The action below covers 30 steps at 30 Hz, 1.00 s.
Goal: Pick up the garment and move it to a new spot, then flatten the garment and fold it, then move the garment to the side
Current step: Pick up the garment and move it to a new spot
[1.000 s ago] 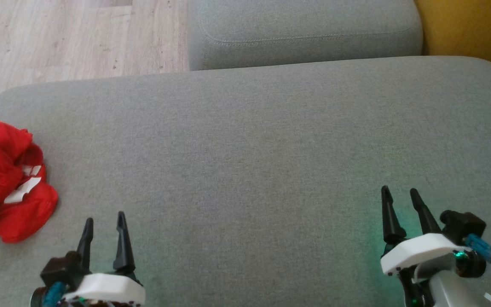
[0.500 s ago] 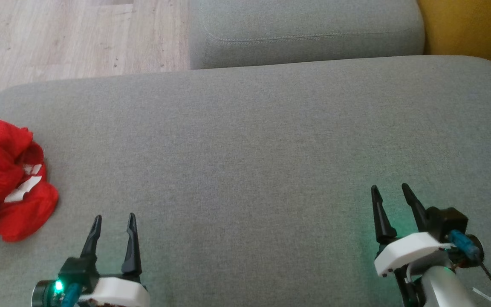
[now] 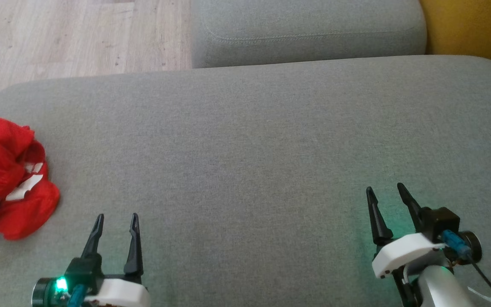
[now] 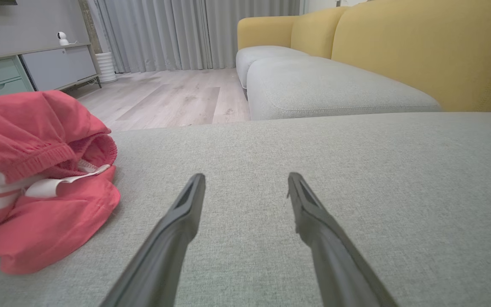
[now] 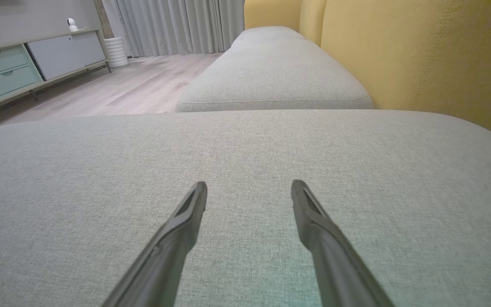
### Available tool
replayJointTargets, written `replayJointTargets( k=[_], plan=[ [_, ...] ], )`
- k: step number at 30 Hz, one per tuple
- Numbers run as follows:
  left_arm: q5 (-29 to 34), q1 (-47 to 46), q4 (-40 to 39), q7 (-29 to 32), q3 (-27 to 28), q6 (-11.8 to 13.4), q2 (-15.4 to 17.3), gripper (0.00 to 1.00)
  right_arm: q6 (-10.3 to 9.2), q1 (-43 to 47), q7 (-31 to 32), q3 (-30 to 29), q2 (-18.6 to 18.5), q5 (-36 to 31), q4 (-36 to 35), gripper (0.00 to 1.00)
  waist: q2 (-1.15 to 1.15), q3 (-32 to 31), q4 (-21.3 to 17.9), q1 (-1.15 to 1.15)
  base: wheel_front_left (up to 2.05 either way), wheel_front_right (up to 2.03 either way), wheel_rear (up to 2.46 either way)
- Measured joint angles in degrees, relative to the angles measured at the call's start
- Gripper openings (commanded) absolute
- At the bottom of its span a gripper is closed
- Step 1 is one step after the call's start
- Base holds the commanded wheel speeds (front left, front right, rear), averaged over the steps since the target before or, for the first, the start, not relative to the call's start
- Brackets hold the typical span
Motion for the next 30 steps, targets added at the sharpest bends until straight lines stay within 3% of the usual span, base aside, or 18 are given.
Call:
replayJointTargets(
  k=[9, 24, 30],
  plan=[
    [-0.1, 0.0, 0.0, 0.0, 1.3, 0.1, -0.1, 1.0, 0.0, 0.0, 0.0, 1.0, -0.1, 0.0, 0.2, 1.0, 0.0, 0.5, 2.6, 0.0, 0.0, 0.0, 0.0],
    [-2.9, 0.2, 0.0, 0.0, 3.1, 0.6, -0.3, 1.0, 0.0, -1.9, 0.0, 7.9, -0.3, 0.7, -0.4, 1.0, 0.0, 3.5, 19.4, 0.0, 0.0, 0.0, 0.0],
    [-4.2, 0.5, 0.2, 0.0, 4.4, 0.5, -0.3, 1.0, 0.0, -5.0, 0.0, 11.8, -0.5, 1.5, -0.7, 1.0, 0.0, 5.8, 22.7, 0.0, 0.0, 0.0, 0.0]
  ],
)
